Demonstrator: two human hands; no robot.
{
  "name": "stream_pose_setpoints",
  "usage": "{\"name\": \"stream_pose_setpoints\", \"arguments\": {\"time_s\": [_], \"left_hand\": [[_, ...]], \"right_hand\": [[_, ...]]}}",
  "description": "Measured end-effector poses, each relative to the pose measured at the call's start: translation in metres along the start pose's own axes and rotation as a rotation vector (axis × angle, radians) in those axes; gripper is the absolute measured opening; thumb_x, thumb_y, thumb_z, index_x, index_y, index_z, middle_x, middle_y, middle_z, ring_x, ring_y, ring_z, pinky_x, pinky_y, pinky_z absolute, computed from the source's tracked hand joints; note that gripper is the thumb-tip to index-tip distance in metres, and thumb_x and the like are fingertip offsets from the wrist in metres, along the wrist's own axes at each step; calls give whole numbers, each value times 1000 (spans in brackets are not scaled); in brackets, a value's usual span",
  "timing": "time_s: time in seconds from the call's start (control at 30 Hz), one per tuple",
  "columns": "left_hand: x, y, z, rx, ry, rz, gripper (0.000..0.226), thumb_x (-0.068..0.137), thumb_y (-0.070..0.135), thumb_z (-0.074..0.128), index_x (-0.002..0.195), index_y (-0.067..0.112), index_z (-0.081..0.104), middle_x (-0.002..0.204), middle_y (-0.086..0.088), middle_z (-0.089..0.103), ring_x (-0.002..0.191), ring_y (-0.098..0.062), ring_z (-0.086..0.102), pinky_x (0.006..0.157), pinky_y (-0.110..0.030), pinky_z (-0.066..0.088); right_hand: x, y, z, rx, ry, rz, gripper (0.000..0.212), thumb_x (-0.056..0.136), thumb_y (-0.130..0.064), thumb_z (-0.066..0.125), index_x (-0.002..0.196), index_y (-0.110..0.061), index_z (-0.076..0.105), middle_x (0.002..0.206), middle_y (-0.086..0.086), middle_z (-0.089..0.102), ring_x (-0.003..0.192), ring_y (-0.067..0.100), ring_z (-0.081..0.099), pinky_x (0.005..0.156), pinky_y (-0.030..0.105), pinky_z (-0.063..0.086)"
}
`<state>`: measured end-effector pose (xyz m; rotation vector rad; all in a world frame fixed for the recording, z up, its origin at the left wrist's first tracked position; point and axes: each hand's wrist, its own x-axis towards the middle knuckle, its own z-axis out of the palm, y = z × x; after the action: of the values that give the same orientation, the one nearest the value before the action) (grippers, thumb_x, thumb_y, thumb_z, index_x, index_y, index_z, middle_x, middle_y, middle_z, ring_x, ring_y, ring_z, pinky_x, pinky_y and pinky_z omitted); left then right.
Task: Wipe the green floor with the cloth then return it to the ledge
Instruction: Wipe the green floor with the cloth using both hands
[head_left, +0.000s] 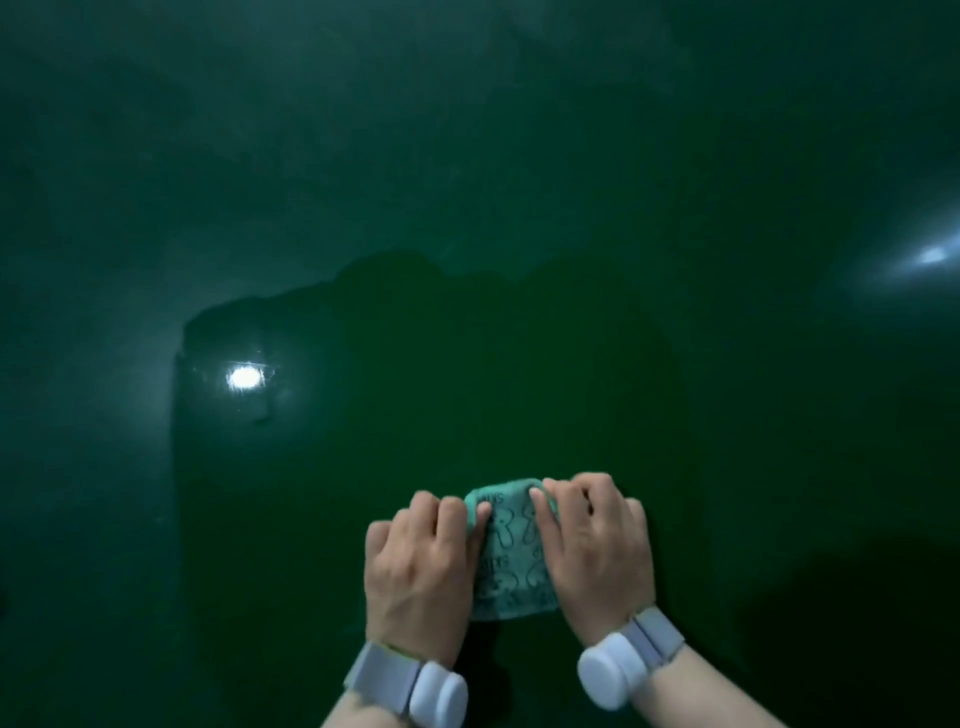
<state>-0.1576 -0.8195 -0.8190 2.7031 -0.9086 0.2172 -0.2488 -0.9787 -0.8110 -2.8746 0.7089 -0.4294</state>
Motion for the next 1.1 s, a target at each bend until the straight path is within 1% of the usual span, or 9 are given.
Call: {"name": "stream_pose_setpoints", "arguments": {"time_s": [0.17, 0.27, 0.37, 0.5, 0.57, 0.7, 0.83, 0.97, 1.1], "left_hand": [[102, -31, 16, 105, 98, -21, 32, 108, 42, 53, 89, 16, 54, 81, -11, 55, 68, -36, 57, 67, -47, 44], [177, -54, 35, 118, 127, -41, 33, 106, 42, 51, 105, 10, 58, 89, -15, 61, 70, -38, 62, 71, -46, 46], [251, -70, 56, 140, 87, -75, 38, 102, 40, 46, 121, 8, 54, 100, -19, 63, 78, -41, 65, 78, -48, 46], [301, -77, 67, 209, 64, -135, 47, 97, 42, 21, 110, 9, 50, 93, -17, 61, 73, -36, 64, 70, -43, 34], [301, -80, 72, 226, 43, -118, 47, 96, 43, 17, 111, 10, 47, 93, -17, 62, 74, -36, 64, 69, -44, 36], [300, -76, 74, 231, 72, -152, 43, 92, 48, 14, 103, 14, 39, 88, -12, 61, 65, -33, 63, 66, -40, 29], [279, -69, 75, 226, 106, -163, 32, 97, 50, 38, 100, 19, 31, 83, -9, 61, 59, -32, 62, 61, -38, 35], [205, -45, 63, 156, 200, -155, 35, 101, 47, 49, 104, 12, 45, 82, -11, 60, 59, -33, 60, 60, -39, 47], [124, -16, 40, 73, 133, -139, 37, 108, 43, 51, 99, 8, 56, 83, -11, 57, 62, -33, 57, 63, -44, 45]], "right_hand": [[109, -19, 25, -54, 23, -21, 24, 106, -37, 54, 94, -18, 65, 94, 10, 62, 80, 34, 62, 73, 46, 46], [190, -28, 51, -50, 2, -43, 28, 107, -39, 49, 107, -14, 64, 104, 14, 62, 88, 36, 64, 81, 47, 46], [266, -30, 74, -93, -44, -55, 35, 108, -42, 40, 124, -16, 56, 119, 13, 59, 101, 35, 63, 90, 45, 43], [313, -34, 89, -130, -52, -84, 31, 109, -41, 37, 123, -16, 50, 115, 9, 55, 93, 30, 62, 85, 45, 43], [313, -32, 90, -117, -38, -66, 32, 110, -41, 37, 123, -15, 50, 114, 9, 54, 92, 29, 61, 84, 44, 43], [311, -29, 85, -94, -66, -35, 34, 110, -43, 35, 124, -15, 49, 115, 9, 54, 94, 29, 60, 85, 44, 42], [284, -29, 74, -10, -70, -9, 34, 110, -43, 37, 121, -14, 51, 113, 10, 54, 95, 30, 59, 85, 42, 41], [207, -18, 54, 98, -40, 69, 33, 107, -42, 48, 112, -11, 58, 108, 14, 57, 93, 35, 61, 84, 46, 44], [124, -7, 36, 101, 22, 110, 26, 104, -37, 59, 100, -11, 62, 99, 13, 59, 83, 35, 61, 77, 45, 47]]}}
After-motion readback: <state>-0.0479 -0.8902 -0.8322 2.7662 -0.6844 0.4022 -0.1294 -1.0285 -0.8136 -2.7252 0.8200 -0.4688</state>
